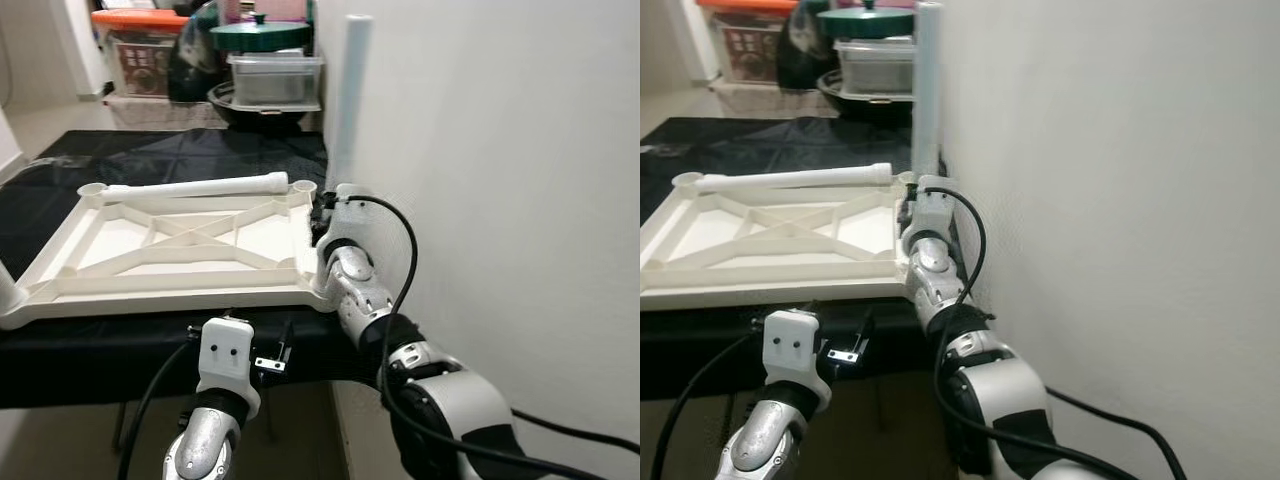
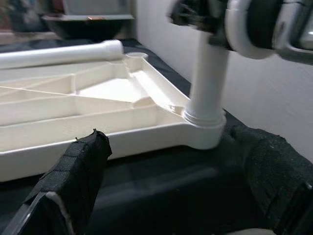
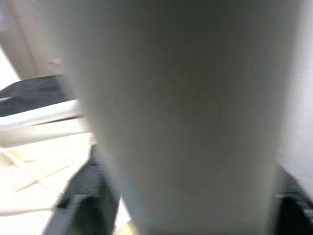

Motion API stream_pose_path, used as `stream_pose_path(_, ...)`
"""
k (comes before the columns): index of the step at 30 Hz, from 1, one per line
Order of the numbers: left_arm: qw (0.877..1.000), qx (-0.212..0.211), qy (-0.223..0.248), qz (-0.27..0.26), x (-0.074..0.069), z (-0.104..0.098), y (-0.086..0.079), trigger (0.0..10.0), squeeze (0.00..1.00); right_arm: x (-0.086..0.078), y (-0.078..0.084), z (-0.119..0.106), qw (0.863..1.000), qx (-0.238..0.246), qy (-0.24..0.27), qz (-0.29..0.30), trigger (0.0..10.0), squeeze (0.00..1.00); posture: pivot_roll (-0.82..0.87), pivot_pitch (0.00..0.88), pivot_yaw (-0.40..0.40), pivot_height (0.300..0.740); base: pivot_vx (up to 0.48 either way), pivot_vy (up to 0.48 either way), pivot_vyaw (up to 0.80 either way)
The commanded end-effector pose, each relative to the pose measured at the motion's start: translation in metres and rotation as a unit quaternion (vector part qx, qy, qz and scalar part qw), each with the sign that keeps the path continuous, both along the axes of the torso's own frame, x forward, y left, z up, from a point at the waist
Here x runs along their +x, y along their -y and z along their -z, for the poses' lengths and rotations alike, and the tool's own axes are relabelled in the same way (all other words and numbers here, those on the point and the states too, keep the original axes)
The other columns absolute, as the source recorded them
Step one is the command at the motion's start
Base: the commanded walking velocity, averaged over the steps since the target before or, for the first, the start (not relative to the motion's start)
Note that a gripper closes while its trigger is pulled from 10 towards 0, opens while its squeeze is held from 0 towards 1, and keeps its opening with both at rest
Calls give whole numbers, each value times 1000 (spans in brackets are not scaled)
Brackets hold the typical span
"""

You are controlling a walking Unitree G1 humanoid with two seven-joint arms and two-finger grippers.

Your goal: Building children table

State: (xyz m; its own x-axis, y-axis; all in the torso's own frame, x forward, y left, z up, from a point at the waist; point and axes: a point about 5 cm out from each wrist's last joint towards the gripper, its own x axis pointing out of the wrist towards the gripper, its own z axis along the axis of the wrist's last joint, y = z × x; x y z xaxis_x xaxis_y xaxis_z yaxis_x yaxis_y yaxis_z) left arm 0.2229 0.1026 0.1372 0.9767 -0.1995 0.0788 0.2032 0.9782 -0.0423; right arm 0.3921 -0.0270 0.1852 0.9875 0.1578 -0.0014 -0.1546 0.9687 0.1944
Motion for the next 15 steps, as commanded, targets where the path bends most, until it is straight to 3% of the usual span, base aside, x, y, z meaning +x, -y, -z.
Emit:
stream_pose_path(1, 1000, -4, -3, 1, 0, 2, 1, 10000, 0, -2, -6, -3, 1000, -4, 20, -22, 10000, 1000, -43, 0, -50, 740, 0, 0, 0)
stream_pose_path(2, 1000, -4, -3, 1, 0, 2, 1, 10000, 0, -2, -6, -3, 1000, -4, 20, -22, 10000, 1000, -43, 0, -50, 740, 0, 0, 0)
stream_pose_path(3, 1000, -3, -3, 1, 0, 2, 1, 10000, 0, -2, -8, -6, 998, 4, 29, -55, 10000, 0, -41, 0, -49, 740, 0, 0, 0)
stream_pose_path(4, 1000, -3, -3, 1, 0, 2, 1, 10000, 0, -2, -8, -6, 998, 4, 29, -55, 10000, 0, -41, 0, -49, 740, 0, 0, 0)
stream_pose_path(6, 1000, -3, -2, 1, 0, 2, 1, 10000, 0, 1, -8, -15, 982, 21, 42, -181, 10000, 0, -39, 0, -52, 740, 0, 0, 0)
stream_pose_path(7, 1000, -3, -2, 1, 0, 2, 1, 10000, 0, 1, -8, -15, 982, 21, 42, -181, 10000, 0, -39, 0, -52, 740, 0, 0, 0)
stream_pose_path(8, 1000, -3, -2, 1, 0, 2, 1, 10000, 0, 0, -7, -18, 968, 30, 43, -244, 10000, 0, -39, 0, -52, 740, 0, 0, 0)
stream_pose_path(9, 1000, -3, -2, 1, 0, 2, 1, 10000, 0, 0, -7, -18, 968, 30, 43, -244, 10000, 0, -39, 0, -52, 740, 0, 0, 0)
stream_pose_path(10, 1000, -3, -1, 1, 0, 1, 1, 10000, 0, -4, -9, -18, 941, 18, 42, -335, 10000, 0, -38, 0, -51, 740, 0, 0, 0)
stream_pose_path(11, 1000, -3, -1, 1, 0, 1, 1, 10000, 0, -4, -9, -18, 941, 18, 42, -335, 10000, 0, -38, 0, -51, 740, 0, 0, 0)
stream_pose_path(12, 1000, -3, -2, 2, 0, 2, 1, 10000, 0, -9, -10, -17, 912, -3, 37, -408, 10000, 0, -31, 0, -44, 740, 0, 0, 0)
stream_pose_path(13, 1000, -3, -2, 2, 0, 2, 1, 10000, 0, -9, -10, -17, 912, -3, 37, -408, 10000, 0, -31, 0, -44, 740, 0, 0, 0)
stream_pose_path(14, 1000, -3, -2, 4, 0, 2, 1, 10000, 0, -14, -11, -15, 880, -28, 28, -472, 10000, 0, -31, 0, -44, 740, 0, 0, 0)
stream_pose_path(15, 1000, -3, -3, 4, 0, 2, 1, 10000, 0, -14, -11, -15, 878, -30, 28, -477, 10000, 0, -31, 0, -44, 740, 0, 0, 0)
